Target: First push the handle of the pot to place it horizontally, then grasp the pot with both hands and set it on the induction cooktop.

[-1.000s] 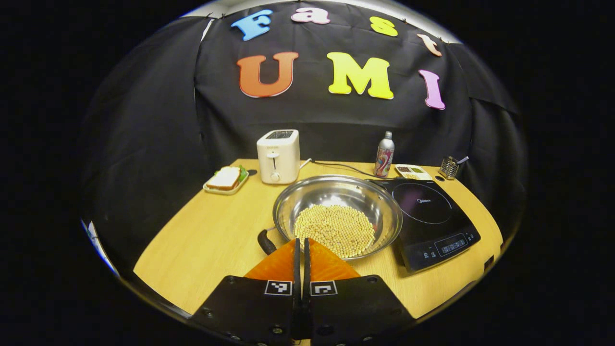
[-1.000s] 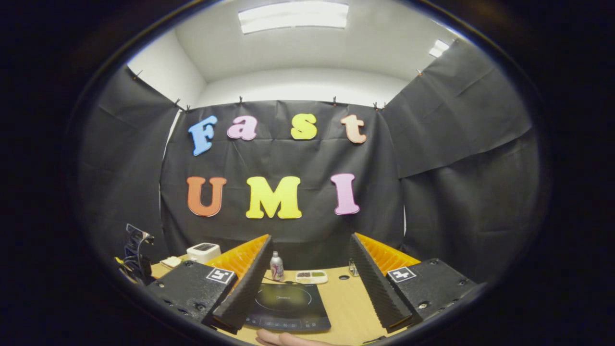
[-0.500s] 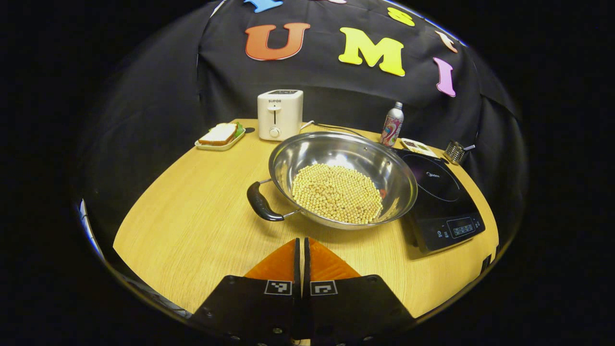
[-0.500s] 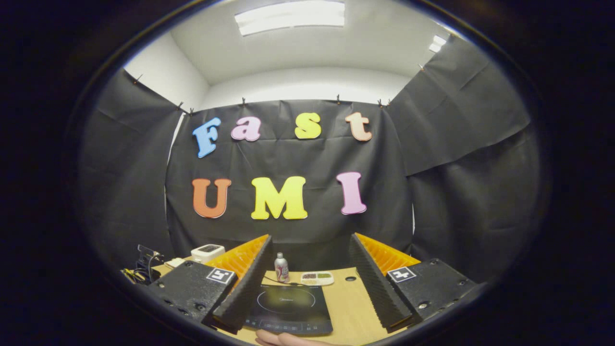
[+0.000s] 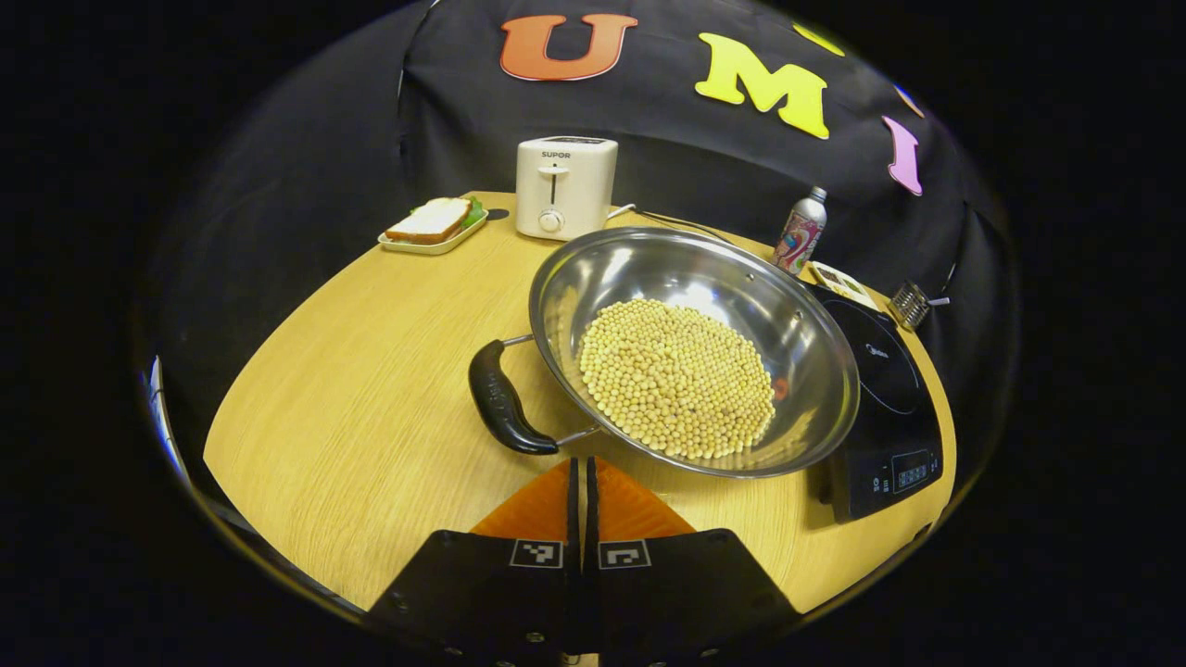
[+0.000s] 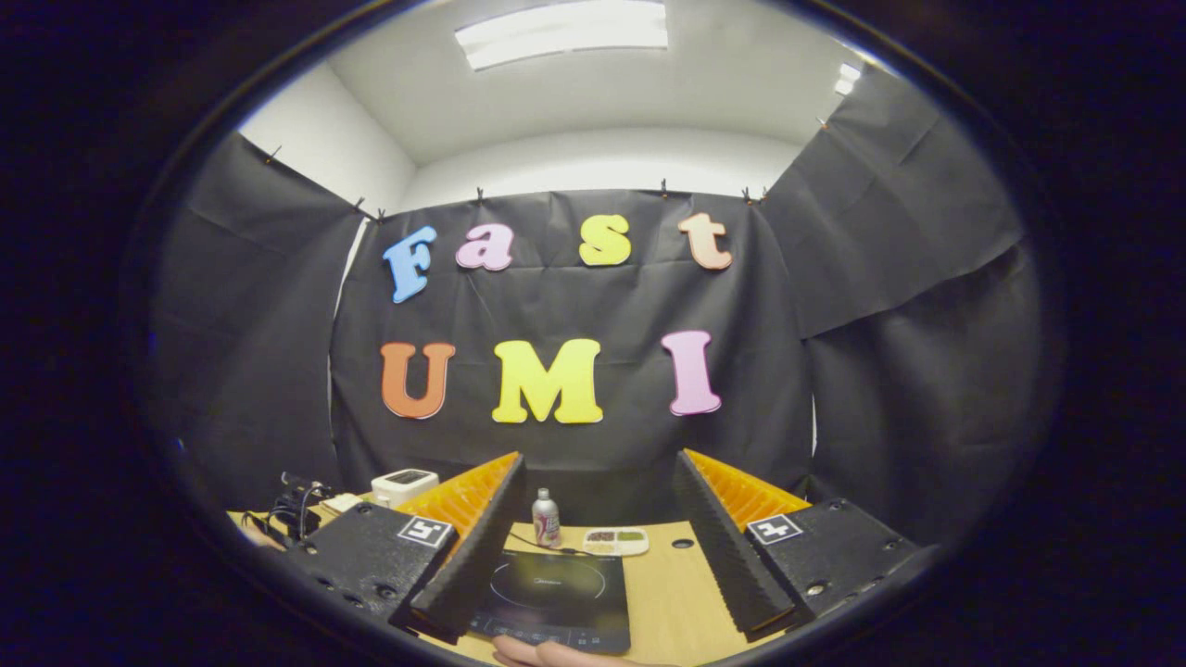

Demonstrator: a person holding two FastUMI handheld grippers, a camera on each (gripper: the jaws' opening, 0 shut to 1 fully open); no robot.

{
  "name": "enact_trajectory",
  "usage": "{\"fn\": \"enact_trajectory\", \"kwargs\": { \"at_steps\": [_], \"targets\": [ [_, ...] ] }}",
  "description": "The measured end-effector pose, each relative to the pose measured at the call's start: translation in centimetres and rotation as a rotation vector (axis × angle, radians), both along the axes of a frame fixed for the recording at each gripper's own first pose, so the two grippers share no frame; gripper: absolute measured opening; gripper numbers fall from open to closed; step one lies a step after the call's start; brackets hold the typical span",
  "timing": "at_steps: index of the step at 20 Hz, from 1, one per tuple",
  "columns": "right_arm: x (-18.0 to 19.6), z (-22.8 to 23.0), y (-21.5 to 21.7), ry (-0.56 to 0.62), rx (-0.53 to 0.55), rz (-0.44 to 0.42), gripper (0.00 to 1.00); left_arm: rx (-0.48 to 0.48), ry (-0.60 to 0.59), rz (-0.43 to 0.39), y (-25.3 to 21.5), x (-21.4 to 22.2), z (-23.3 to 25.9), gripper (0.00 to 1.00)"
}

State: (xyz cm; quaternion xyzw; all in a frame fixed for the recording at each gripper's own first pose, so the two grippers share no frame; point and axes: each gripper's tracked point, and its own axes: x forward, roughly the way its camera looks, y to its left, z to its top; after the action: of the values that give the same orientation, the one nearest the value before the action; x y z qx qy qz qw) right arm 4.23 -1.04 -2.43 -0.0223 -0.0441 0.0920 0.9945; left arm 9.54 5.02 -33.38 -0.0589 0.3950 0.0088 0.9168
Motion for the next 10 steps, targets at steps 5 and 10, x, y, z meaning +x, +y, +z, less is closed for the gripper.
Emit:
{"fn": "enact_trajectory", "kwargs": {
  "at_steps": [5, 10],
  "targets": [
    [1.1, 0.1, -1.4, 0.016, 0.004, -0.03, 0.96, -0.013, 0.009, 0.028, 1.1, 1.6, -0.1, 0.0],
    [1.4, -0.2, -1.2, 0.038, 0.022, -0.025, 0.96, -0.033, 0.03, 0.025, 2.3, 3.1, -0.4, 0.0]
  ]
}}
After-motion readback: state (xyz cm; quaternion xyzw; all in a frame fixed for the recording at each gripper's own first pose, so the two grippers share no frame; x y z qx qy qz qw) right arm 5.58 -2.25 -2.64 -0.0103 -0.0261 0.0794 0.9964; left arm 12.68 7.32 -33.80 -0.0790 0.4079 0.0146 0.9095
